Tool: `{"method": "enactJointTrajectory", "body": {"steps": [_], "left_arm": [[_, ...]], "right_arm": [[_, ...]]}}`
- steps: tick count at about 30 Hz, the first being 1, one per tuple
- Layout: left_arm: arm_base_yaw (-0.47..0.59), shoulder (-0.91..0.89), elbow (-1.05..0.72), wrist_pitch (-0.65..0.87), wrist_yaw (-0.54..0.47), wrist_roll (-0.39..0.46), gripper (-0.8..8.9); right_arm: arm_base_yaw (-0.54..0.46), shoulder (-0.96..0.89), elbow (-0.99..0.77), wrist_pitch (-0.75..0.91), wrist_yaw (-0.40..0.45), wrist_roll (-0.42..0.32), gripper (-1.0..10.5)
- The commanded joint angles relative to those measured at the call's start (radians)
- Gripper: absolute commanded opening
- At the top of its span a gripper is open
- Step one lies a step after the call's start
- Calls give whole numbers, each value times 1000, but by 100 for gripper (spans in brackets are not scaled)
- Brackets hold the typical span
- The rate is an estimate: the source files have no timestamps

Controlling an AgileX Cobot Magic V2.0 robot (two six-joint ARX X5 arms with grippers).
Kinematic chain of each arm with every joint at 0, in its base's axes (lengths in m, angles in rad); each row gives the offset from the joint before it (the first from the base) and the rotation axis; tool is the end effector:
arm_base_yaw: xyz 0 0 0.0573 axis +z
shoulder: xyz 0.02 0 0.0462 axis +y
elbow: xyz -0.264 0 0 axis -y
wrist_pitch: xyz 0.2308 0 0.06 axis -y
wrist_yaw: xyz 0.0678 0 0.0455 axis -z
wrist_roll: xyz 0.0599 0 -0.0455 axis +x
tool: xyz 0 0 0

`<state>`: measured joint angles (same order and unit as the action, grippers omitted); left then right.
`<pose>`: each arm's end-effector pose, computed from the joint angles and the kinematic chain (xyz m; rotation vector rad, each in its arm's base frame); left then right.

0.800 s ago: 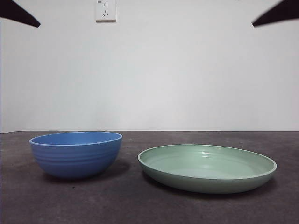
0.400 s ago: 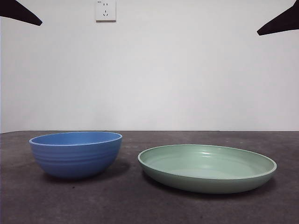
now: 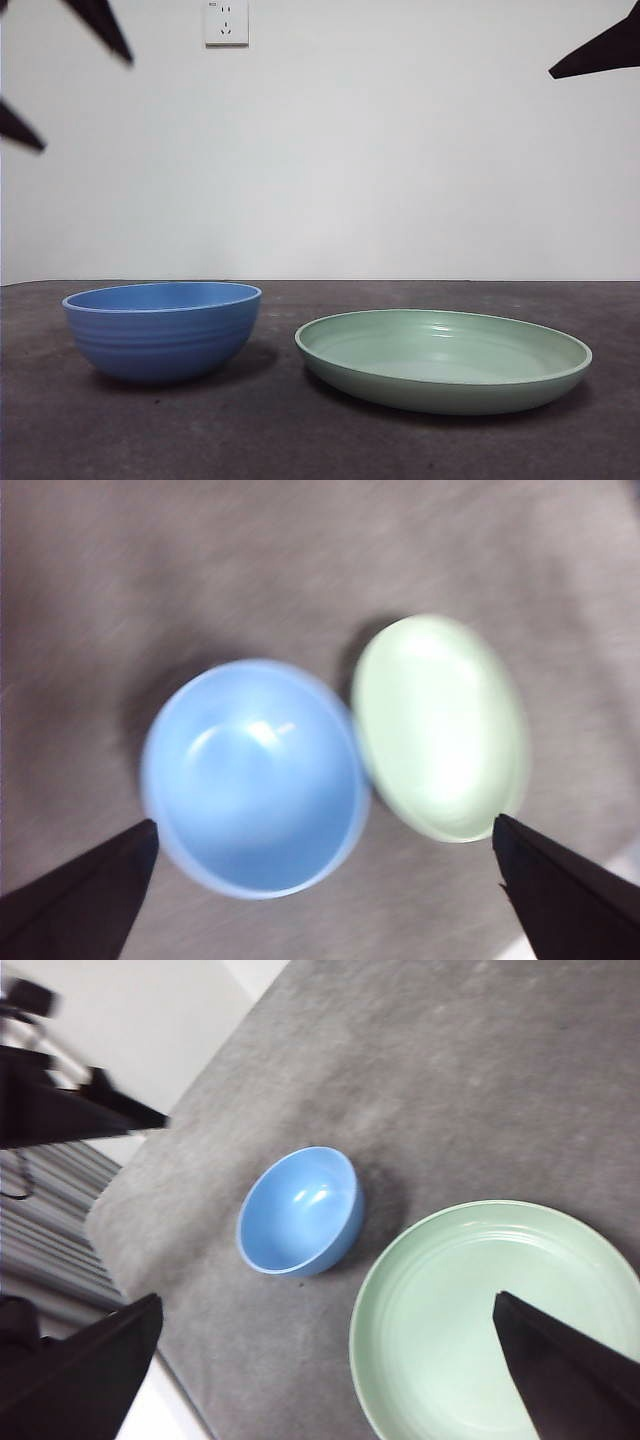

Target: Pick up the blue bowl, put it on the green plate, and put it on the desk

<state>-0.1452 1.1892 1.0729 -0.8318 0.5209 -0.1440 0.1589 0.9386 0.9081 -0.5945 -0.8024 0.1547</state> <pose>0.2210 -0.0624 0.2840 -0.3085 0.9925 -0.5466 0.1761 0.0718 0.3054 0.3435 0.6882 0.8817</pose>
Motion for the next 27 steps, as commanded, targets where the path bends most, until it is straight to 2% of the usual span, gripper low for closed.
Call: {"method": "enactJointTrajectory", "body": {"steps": [1, 20, 27], "left_arm": [[2, 66, 18, -10, -60, 36, 622], [-14, 420, 18, 52, -57, 53, 619], [-20, 466, 18, 69, -58, 53, 525]], "right_arm": [[3, 6, 16, 3, -18, -4, 649], [3, 6, 16, -13, -19, -2, 649], [3, 6, 16, -25, -19, -2, 649]]}}
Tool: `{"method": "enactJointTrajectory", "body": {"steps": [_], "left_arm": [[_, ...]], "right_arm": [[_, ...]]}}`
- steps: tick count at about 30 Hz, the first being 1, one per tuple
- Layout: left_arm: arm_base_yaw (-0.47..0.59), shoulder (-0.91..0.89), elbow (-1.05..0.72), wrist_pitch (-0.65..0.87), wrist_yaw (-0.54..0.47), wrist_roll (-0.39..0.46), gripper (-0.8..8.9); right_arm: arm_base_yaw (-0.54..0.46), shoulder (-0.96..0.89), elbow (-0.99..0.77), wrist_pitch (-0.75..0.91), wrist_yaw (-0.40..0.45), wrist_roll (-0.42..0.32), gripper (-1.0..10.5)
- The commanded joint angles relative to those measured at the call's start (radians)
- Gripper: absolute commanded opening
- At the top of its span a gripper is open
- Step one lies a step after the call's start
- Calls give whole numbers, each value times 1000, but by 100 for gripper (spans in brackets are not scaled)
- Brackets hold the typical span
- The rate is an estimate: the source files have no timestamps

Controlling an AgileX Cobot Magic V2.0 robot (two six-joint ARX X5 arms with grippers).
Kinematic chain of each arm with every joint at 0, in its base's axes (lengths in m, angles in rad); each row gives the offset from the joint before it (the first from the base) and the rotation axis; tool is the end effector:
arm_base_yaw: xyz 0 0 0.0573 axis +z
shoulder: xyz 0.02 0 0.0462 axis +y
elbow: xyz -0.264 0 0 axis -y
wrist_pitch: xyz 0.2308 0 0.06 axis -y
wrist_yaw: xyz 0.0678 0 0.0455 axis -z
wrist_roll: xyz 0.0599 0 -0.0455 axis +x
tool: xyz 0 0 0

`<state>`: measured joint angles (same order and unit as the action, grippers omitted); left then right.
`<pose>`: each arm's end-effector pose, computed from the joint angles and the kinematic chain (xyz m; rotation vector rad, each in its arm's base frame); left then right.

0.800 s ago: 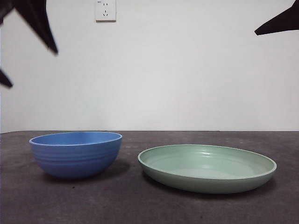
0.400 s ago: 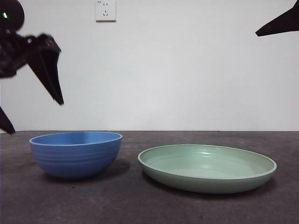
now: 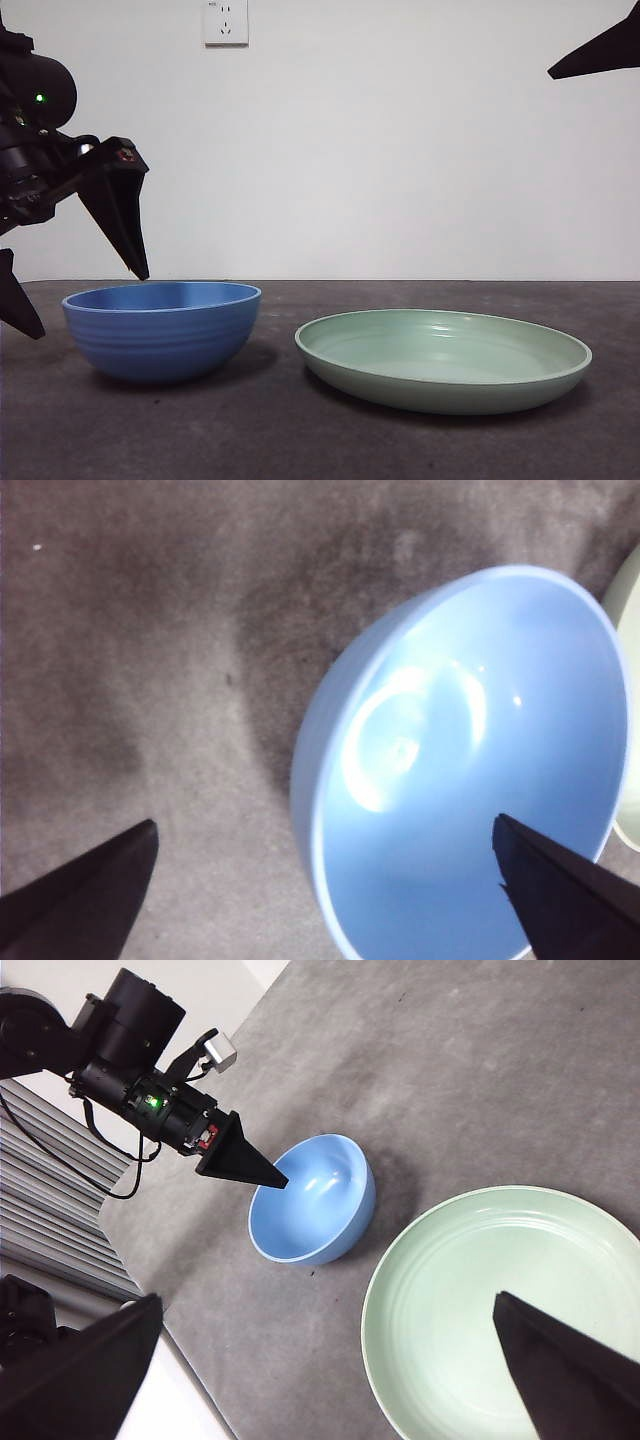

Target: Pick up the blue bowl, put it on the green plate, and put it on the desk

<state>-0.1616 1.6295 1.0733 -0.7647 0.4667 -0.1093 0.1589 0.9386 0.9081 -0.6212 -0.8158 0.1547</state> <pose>0.2850 -0.0738 0.1786 -0.2936 1.3549 -0.4610 0.1739 0.0720 0.3034 0.3561 0.7146 0.8899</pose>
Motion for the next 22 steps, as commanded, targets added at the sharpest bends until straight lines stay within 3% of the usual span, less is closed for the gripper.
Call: {"method": "enactJointTrajectory", "body": {"steps": [1, 4, 11, 16, 22], "left_arm": [[-3, 28, 17, 2, -3, 19, 525], [-3, 31, 17, 2, -5, 19, 517], [-3, 42, 17, 2, -26, 19, 241], [-3, 61, 17, 1, -27, 19, 193], [-3, 84, 17, 10, -27, 19, 8]], "right_arm": [[3, 6, 16, -1, -5, -2, 649], [3, 6, 16, -13, -5, -3, 649], [3, 6, 16, -16, -5, -3, 649], [3, 6, 16, -17, -5, -2, 649], [3, 6, 16, -39, -5, -2, 649]]}}
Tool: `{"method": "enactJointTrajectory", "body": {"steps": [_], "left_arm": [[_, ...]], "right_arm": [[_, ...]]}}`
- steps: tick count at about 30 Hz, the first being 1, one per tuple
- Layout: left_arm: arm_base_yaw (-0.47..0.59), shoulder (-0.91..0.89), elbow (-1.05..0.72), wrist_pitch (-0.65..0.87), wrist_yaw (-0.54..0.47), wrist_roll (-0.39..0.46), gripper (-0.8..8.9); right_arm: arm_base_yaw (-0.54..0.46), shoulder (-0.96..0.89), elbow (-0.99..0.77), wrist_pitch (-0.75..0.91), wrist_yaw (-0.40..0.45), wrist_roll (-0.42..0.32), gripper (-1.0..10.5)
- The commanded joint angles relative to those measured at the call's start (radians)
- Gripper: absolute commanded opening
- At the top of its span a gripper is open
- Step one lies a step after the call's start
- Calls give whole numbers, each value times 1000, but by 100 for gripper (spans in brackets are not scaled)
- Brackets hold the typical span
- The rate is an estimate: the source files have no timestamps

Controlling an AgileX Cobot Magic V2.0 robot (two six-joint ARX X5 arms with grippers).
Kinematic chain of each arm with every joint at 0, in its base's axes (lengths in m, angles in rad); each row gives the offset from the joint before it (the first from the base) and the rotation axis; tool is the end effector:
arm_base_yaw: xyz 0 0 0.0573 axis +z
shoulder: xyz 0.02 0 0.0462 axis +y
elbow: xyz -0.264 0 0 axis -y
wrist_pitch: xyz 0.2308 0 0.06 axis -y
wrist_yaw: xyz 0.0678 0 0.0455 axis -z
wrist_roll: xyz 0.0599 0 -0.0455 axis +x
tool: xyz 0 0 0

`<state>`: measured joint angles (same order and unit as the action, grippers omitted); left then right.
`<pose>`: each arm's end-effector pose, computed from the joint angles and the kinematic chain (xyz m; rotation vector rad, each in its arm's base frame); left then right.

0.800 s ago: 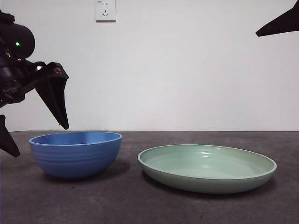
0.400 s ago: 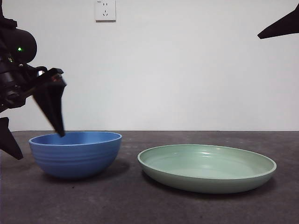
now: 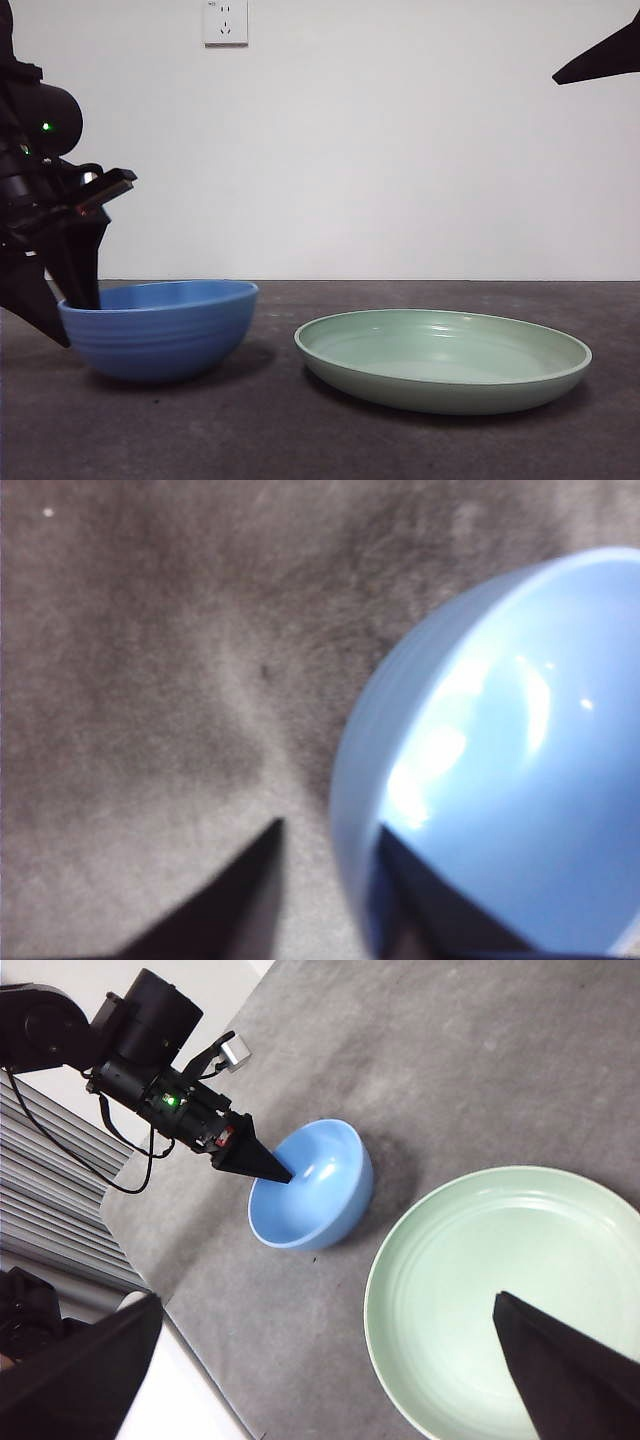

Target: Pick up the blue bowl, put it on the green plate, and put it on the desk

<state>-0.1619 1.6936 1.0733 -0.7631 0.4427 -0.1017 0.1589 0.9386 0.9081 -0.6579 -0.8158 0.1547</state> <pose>0.2897 -0.0733 0.1604 -0.2786 1.4147 -0.4336 0.1714 0.0716 0.3003 0.3678 0.7504 0.8830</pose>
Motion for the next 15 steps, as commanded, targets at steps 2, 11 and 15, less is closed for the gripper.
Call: {"method": "enactJointTrajectory", "body": {"steps": [2, 11, 15], "left_arm": [[-3, 20, 18, 23, -3, 11, 7], [-19, 19, 80, -29, -4, -8, 9], [-48, 19, 151, -80, -6, -46, 9]], "right_arm": [[3, 6, 16, -5, -5, -2, 649], [-2, -36, 18, -83, 90, 1, 640], [-5, -78, 32, -146, 188, -10, 640]]}}
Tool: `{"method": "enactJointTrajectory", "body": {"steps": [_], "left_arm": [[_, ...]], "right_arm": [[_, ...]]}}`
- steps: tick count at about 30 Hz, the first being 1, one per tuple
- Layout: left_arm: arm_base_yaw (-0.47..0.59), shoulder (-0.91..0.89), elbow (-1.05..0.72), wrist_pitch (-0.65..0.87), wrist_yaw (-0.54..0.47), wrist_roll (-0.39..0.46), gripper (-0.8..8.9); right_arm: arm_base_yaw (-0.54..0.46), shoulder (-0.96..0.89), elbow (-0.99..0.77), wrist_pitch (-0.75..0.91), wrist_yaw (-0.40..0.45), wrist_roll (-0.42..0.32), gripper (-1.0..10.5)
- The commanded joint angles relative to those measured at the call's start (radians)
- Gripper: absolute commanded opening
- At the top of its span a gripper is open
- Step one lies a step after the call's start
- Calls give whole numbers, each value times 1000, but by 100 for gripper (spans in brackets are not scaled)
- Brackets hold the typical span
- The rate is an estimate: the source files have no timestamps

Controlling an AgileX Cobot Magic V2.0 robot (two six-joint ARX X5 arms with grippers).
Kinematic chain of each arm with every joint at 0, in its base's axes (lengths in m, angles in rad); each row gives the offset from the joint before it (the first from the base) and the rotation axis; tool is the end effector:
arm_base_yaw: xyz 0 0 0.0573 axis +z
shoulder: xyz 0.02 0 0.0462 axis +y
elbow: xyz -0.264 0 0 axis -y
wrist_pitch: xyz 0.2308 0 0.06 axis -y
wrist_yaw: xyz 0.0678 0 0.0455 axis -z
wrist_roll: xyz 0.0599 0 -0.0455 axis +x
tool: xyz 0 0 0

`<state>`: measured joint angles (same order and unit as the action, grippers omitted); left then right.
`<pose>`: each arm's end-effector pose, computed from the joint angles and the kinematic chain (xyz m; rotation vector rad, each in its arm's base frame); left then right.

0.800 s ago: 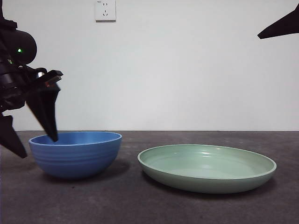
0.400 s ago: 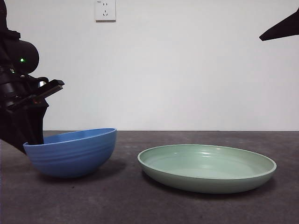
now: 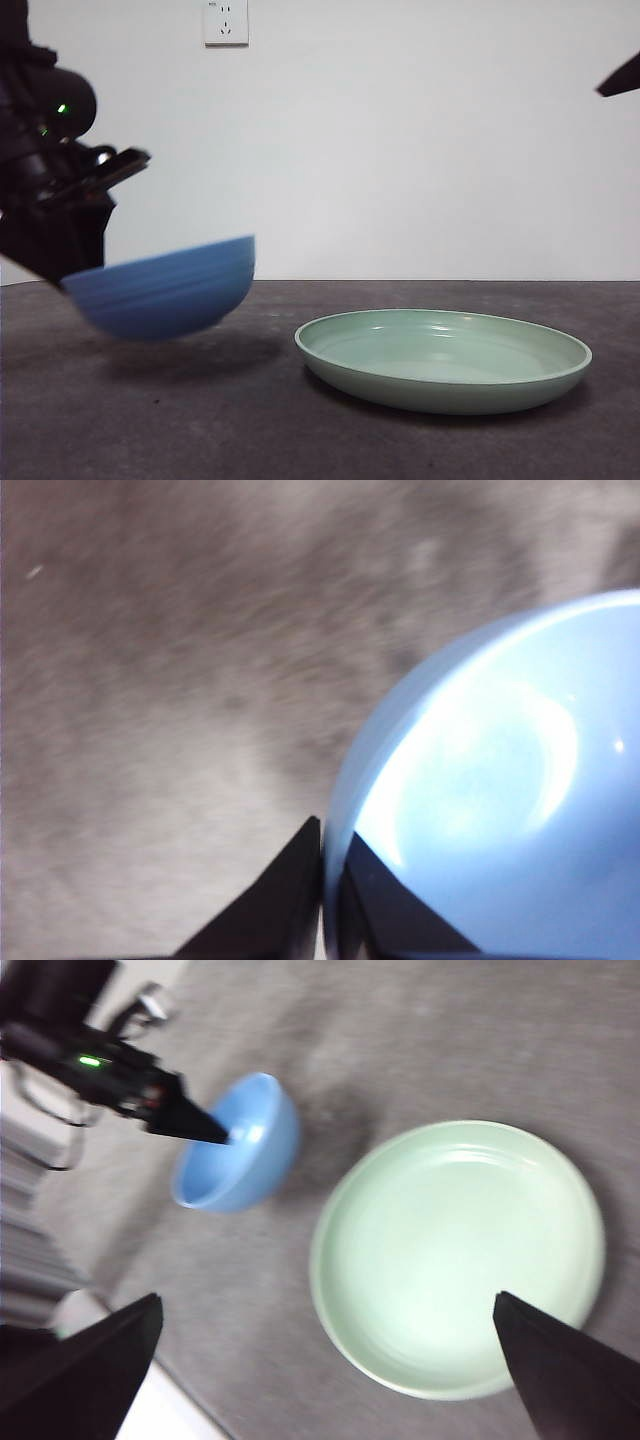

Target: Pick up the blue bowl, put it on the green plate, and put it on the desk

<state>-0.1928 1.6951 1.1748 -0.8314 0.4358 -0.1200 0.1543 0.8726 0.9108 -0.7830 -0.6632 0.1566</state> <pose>0.2988 -0.0841 0.1836 -0.2640 1.3935 -0.4471 0.1556 0.0615 0.2965 0.3338 0.8019 0.7207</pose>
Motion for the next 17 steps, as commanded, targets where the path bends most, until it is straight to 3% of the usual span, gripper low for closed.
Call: {"method": "enactJointTrajectory", "body": {"steps": [1, 9, 17], "left_arm": [[-30, 18, 76, -31, 1, -30, 9], [-186, 26, 224, -71, -151, -62, 9], [-372, 144, 393, -82, -151, -84, 9]], "right_arm": [[-1, -24, 38, -48, 57, -23, 640], [0, -107, 135, -210, 163, -101, 640], [0, -183, 202, -252, 227, -116, 640]]}}
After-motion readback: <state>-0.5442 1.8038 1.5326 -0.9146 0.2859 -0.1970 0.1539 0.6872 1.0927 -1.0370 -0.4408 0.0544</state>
